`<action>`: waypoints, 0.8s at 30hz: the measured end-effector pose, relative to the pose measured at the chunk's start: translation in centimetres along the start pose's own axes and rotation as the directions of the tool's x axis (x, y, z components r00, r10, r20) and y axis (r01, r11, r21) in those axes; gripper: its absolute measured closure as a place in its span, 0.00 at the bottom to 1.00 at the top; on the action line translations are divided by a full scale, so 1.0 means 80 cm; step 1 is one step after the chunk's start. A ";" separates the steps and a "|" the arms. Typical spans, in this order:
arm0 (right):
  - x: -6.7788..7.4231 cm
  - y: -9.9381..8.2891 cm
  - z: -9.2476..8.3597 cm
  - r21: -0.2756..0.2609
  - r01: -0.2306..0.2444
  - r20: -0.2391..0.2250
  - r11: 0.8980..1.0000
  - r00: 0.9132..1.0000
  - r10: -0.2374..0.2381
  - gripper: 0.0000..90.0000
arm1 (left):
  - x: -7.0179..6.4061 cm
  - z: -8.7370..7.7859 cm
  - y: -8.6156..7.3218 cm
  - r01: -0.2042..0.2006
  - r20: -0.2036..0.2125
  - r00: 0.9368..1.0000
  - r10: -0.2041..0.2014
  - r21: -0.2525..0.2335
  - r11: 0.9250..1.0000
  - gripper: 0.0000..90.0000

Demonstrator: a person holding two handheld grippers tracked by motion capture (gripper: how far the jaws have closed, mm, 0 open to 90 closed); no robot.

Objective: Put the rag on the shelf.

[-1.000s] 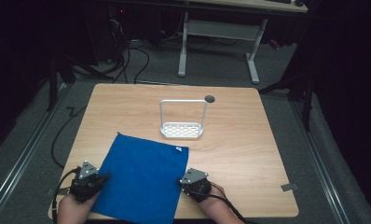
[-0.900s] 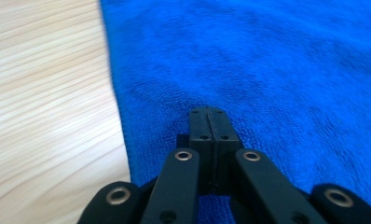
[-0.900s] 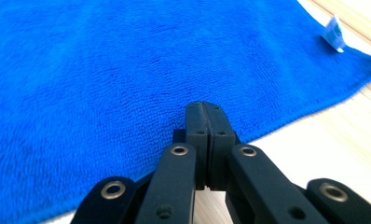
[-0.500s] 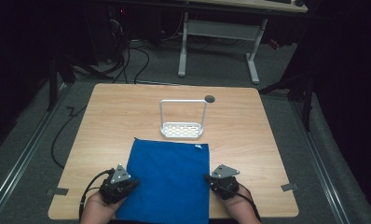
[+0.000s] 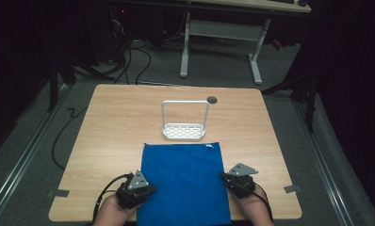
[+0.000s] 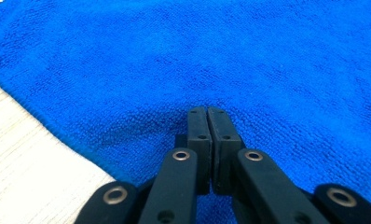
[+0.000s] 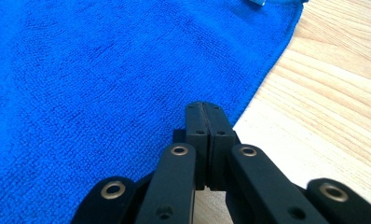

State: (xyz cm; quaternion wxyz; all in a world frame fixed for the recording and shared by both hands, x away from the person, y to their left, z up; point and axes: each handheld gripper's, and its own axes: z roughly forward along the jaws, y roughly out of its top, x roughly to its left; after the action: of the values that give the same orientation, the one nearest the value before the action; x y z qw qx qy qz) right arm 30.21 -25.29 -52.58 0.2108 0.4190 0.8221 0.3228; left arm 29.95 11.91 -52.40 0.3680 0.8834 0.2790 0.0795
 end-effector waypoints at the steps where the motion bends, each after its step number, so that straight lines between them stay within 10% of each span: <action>1: 0.000 0.000 0.000 -0.001 0.002 0.002 1.000 1.000 -0.002 1.00 | 0.000 0.000 0.000 0.000 0.003 1.000 0.000 0.001 1.000 0.98; 13: -0.005 0.001 -0.007 -0.085 -0.049 -0.040 0.995 0.998 0.046 0.91 | 0.008 -0.008 -0.001 0.026 -0.026 0.999 -0.027 -0.039 0.999 0.78; 17: -0.007 0.003 -0.011 -0.110 -0.060 -0.033 0.992 0.998 0.057 0.82 | 0.024 -0.015 -0.001 0.098 -0.064 0.992 -0.106 -0.116 0.988 0.71; 24: -0.006 0.004 -0.006 -0.116 -0.024 0.003 0.993 1.000 0.024 0.71 | 0.057 -0.008 0.013 0.187 -0.186 0.959 -0.216 -0.164 0.969 0.63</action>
State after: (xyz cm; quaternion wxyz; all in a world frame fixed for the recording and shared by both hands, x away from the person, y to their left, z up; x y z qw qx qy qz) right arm 30.39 -25.70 -51.98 0.2329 0.4168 0.7963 0.3715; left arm 33.93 14.24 -51.51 0.4072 0.8086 0.3970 0.1509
